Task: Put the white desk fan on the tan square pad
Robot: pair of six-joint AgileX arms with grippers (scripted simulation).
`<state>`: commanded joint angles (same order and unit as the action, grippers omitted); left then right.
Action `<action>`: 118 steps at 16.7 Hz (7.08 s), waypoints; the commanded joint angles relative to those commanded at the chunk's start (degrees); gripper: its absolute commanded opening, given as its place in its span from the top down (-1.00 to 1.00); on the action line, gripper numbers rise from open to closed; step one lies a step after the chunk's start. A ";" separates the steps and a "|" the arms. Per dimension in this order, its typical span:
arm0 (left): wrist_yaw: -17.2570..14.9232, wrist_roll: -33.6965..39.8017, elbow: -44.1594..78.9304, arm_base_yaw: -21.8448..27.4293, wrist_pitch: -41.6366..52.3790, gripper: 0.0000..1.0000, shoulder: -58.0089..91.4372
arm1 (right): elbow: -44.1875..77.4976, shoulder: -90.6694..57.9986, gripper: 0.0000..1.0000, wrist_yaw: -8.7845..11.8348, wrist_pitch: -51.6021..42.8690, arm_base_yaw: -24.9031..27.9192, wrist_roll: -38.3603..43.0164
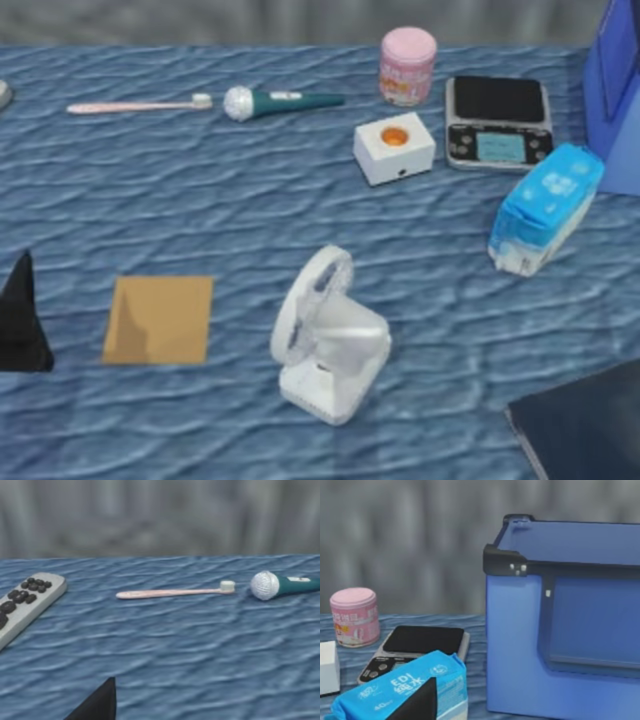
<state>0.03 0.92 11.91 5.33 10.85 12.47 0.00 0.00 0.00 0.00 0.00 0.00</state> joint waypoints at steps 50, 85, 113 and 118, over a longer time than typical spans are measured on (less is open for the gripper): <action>-0.03 9.28 84.95 36.76 60.49 0.51 103.06 | 0.00 0.00 -1.00 0.00 0.00 0.00 0.00; 0.15 41.60 91.91 29.47 72.67 1.00 100.52 | 0.00 0.00 -1.00 0.00 0.00 0.00 0.00; 0.53 108.34 71.03 13.74 60.86 1.00 88.94 | 0.00 0.00 -1.00 0.00 0.00 0.00 0.00; 0.53 108.34 71.03 13.74 60.86 0.55 88.94 | 0.00 0.00 -1.00 0.00 0.00 0.00 0.00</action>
<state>0.56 109.27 82.94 19.07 71.71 101.41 0.00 0.00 0.00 0.00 0.00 0.00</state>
